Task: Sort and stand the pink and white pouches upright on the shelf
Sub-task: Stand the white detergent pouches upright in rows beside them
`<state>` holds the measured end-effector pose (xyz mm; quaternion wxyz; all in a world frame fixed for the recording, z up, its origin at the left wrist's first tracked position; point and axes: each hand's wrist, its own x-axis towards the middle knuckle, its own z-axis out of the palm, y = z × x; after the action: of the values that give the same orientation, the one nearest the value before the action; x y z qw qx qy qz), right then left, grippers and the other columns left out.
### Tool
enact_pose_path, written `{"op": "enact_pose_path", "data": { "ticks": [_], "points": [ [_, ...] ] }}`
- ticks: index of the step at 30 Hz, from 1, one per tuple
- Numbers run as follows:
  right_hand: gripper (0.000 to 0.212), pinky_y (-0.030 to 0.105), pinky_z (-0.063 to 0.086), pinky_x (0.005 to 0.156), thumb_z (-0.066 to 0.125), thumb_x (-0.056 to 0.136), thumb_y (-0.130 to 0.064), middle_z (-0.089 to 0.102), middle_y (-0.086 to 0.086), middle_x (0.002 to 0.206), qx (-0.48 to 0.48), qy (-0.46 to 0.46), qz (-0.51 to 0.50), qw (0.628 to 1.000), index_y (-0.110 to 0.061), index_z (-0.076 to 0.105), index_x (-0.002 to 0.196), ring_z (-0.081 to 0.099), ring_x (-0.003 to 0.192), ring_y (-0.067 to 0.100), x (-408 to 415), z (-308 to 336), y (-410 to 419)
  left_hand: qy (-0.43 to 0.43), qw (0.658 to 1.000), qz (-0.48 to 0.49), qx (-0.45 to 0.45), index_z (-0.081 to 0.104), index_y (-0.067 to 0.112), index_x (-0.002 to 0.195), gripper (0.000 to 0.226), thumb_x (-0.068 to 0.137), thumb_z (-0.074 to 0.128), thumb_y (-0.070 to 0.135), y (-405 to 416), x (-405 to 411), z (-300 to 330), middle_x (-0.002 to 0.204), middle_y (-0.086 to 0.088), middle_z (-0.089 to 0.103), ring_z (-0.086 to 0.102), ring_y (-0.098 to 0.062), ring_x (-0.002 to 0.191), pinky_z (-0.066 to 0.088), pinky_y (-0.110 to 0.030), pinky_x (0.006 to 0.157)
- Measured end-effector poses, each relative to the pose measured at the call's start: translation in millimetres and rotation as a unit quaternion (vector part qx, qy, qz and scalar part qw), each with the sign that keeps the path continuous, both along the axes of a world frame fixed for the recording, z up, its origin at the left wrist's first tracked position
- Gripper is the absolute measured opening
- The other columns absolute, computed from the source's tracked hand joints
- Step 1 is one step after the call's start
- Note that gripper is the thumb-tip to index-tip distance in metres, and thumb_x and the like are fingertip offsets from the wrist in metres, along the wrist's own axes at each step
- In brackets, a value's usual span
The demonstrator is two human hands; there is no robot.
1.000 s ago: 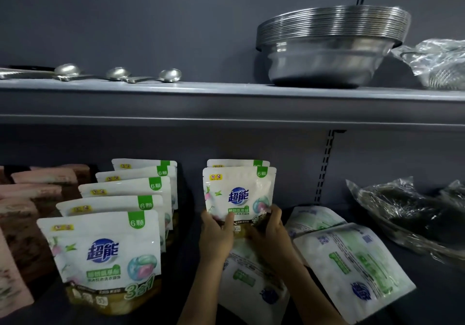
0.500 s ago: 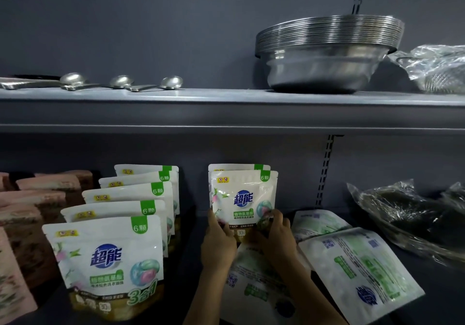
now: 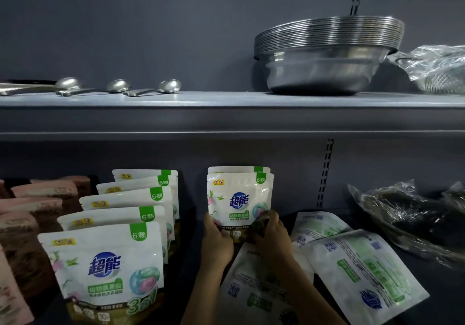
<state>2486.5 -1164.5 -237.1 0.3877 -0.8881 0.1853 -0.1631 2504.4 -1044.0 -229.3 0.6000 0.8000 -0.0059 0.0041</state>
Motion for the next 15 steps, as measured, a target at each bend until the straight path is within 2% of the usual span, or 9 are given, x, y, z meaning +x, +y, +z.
{"op": "enact_pose_path", "data": {
  "ticks": [5, 10, 15],
  "points": [
    [0.054, 0.035, 0.047, 0.091, 0.063, 0.085, -0.015, 0.050, 0.013, 0.131, 0.010, -0.008, -0.003, 1.000, -0.011, 0.034, 0.131, 0.053, 0.116, 0.028, -1.9, -0.9, 0.2, 0.005, 1.000, -0.002, 0.005, 0.021, 0.028, 0.140, 0.060, 0.089, 0.038, 0.001, 2.8, -4.6, 1.2, 0.116, -0.008, 0.059, 0.061, -0.031, 0.102, 0.052, -0.046, 0.088],
    [0.075, 0.040, 0.046, 0.099, 0.063, 0.082, -0.008, 0.043, 0.016, 0.136, 0.022, -0.013, -0.007, 1.000, -0.010, 0.022, 0.144, 0.050, 0.120, 0.031, -3.6, -0.7, 0.6, 0.019, 1.000, -0.011, 0.014, 0.017, 0.031, 0.142, 0.064, 0.089, 0.037, 0.002, 5.6, -9.5, 6.0, 0.119, -0.010, 0.058, 0.059, -0.031, 0.106, 0.051, -0.044, 0.091],
    [0.060, 0.037, 0.045, 0.098, 0.062, 0.083, -0.009, 0.048, 0.014, 0.132, 0.030, -0.007, 0.005, 1.000, -0.012, 0.033, 0.136, 0.051, 0.119, 0.029, -7.9, 1.7, -0.7, 0.029, 0.998, -0.046, 0.029, 0.015, 0.034, 0.142, 0.067, 0.089, 0.041, 0.002, 8.2, -11.2, 9.7, 0.122, -0.007, 0.057, 0.058, -0.030, 0.109, 0.049, -0.045, 0.094]
  ]
}}
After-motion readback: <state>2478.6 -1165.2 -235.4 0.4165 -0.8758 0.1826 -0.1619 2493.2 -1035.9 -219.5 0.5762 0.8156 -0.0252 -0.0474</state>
